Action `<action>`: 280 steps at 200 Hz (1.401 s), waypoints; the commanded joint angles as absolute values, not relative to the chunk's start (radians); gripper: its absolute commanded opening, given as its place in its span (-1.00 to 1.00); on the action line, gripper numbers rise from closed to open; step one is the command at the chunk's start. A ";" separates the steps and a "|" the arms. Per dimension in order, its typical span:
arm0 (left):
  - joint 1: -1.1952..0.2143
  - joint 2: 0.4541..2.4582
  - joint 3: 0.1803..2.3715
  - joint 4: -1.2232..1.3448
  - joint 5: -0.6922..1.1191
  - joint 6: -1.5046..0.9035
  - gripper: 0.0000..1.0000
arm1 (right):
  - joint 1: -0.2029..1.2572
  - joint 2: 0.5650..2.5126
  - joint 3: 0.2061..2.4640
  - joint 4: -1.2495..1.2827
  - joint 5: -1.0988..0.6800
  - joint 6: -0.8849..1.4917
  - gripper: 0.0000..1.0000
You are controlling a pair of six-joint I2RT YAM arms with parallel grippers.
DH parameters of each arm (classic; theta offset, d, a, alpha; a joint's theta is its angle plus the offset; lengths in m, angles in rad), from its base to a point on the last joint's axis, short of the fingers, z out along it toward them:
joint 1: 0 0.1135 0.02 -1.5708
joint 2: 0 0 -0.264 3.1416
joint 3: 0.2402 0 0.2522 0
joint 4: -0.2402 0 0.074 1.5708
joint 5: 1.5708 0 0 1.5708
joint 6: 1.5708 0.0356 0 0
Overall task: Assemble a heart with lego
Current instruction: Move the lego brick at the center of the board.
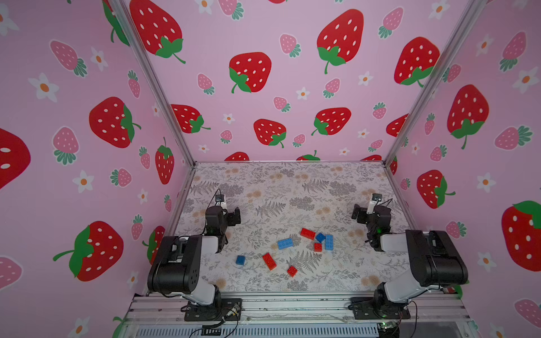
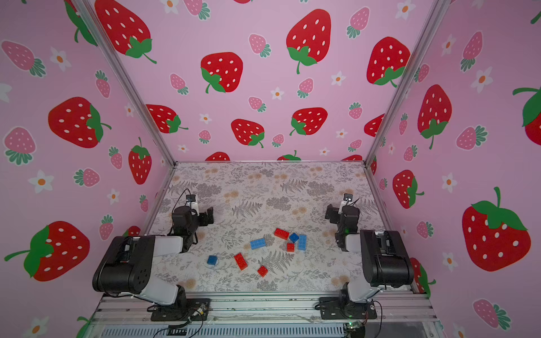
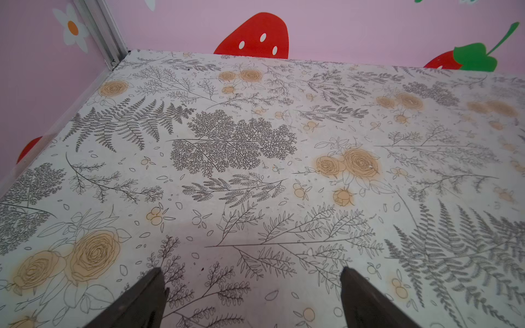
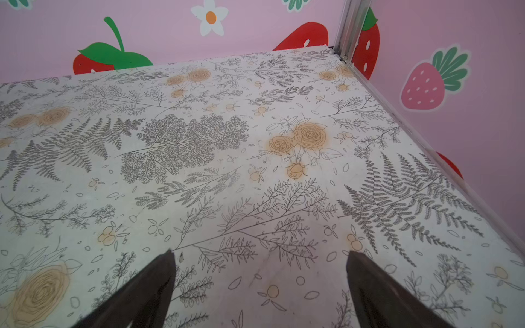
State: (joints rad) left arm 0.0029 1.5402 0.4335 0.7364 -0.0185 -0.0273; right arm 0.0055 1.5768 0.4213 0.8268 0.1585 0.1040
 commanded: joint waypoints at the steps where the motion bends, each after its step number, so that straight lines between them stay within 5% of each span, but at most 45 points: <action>1: 0.007 1.551 0.462 0.755 -0.025 -0.031 0.99 | 0.000 1.588 0.442 0.843 0.149 0.095 0.99; 135: 0.007 1.546 0.460 0.761 -0.029 -0.034 0.99 | -0.002 1.586 0.436 0.849 0.146 0.096 0.99; 184: 0.007 1.361 0.614 0.376 0.051 -0.023 0.99 | -0.002 1.389 0.420 0.724 0.276 0.144 0.99; 232: 0.009 1.163 0.591 0.373 0.059 -0.310 0.99 | -0.010 1.009 0.466 0.300 0.195 0.365 0.99; 280: 0.011 1.100 0.599 0.224 -0.060 -0.608 0.99 | -0.010 1.021 0.650 -0.243 0.029 0.509 0.99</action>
State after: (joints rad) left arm 0.0067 1.1118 0.5854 0.3214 -0.0353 -0.4328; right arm -0.0071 0.9989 0.5976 0.1394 0.1268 0.4019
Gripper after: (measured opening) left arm 0.993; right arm 0.993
